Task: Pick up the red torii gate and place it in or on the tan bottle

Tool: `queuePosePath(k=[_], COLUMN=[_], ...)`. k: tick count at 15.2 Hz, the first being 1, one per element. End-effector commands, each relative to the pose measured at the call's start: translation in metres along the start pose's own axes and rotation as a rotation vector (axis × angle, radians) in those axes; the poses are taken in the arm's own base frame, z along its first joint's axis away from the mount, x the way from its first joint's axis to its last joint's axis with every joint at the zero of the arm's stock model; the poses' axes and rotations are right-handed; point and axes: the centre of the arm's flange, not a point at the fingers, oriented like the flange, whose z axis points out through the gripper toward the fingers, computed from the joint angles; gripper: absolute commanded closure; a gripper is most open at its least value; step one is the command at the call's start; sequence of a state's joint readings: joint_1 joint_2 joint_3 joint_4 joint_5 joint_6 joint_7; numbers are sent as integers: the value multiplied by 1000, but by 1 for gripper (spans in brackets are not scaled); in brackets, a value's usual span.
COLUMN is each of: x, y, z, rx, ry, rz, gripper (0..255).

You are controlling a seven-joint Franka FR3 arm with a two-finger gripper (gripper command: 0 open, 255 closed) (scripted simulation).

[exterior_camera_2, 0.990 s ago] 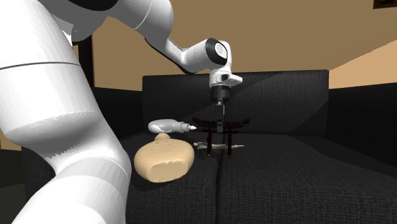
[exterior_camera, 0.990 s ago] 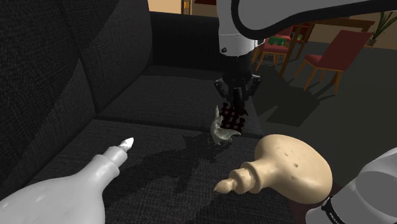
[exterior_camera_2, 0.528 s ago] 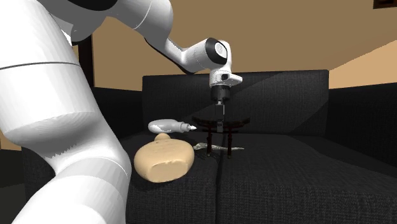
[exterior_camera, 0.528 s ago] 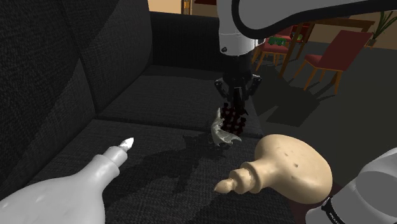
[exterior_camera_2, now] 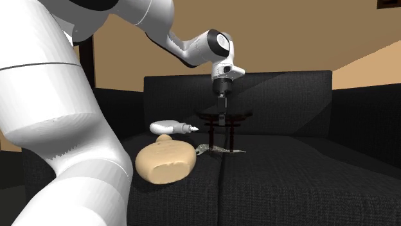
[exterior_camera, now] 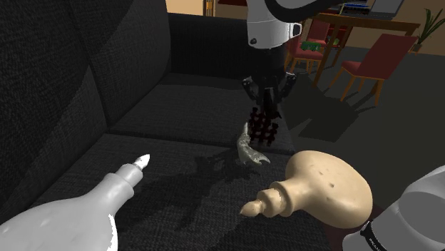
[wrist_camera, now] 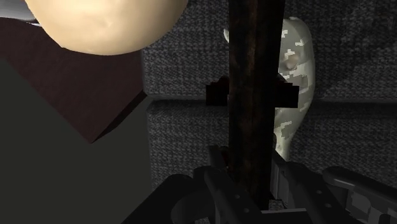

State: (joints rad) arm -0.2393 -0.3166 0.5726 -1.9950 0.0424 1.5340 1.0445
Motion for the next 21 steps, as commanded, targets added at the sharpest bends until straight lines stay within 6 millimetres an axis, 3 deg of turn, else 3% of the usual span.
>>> queuePosePath(k=[1, 21], x=[1, 2], y=[3, 27], z=[-11, -114], rx=[0, 0], ry=[0, 0], rz=[0, 0], gripper=[255, 255])
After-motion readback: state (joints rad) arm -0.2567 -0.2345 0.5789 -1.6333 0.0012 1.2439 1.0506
